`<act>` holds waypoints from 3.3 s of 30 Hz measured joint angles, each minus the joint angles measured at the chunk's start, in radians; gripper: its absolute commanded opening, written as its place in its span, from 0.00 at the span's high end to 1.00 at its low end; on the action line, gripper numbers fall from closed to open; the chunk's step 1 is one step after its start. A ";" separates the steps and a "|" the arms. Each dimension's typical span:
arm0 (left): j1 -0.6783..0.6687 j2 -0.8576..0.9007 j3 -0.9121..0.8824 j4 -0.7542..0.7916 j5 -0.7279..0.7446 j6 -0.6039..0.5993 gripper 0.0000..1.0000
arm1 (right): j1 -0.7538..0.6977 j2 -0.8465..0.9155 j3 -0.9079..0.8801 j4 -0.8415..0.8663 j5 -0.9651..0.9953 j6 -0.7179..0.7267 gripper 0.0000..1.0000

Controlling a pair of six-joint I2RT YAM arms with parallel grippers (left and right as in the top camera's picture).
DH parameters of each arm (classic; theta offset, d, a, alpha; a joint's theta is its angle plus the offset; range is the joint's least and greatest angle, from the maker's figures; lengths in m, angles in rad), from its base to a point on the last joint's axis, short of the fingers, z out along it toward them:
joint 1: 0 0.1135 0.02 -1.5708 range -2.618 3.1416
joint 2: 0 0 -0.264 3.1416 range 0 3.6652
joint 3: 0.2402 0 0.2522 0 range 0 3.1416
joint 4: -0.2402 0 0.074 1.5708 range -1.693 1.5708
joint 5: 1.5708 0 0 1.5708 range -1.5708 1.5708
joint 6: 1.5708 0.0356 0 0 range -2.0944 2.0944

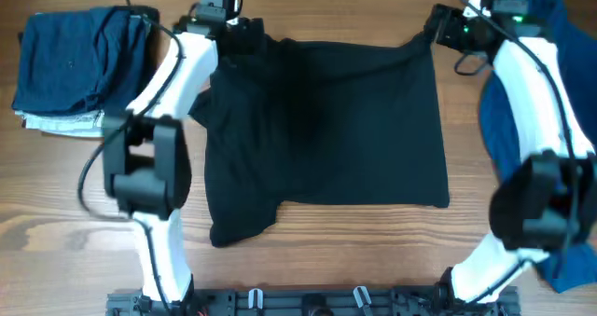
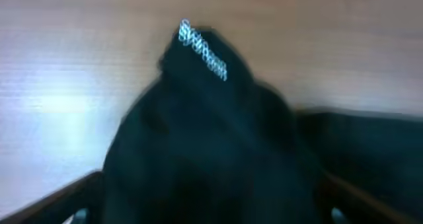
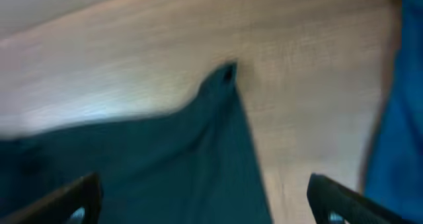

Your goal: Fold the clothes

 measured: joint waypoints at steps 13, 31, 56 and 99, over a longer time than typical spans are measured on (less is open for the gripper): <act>-0.009 -0.425 0.008 -0.766 0.020 -0.270 0.00 | 0.000 -0.369 -0.158 -0.505 0.008 0.199 0.05; -0.241 -0.664 -0.937 -0.371 -0.063 -1.191 0.33 | 0.001 -0.611 -0.887 -0.254 0.072 0.888 0.25; -0.291 -0.666 -1.084 -0.263 -0.045 -1.550 0.96 | 0.001 -0.281 -0.890 -0.098 0.117 1.011 0.96; -0.164 -0.938 -1.042 0.310 -0.351 -1.107 0.96 | 0.001 -0.463 -0.901 0.240 0.072 0.520 0.95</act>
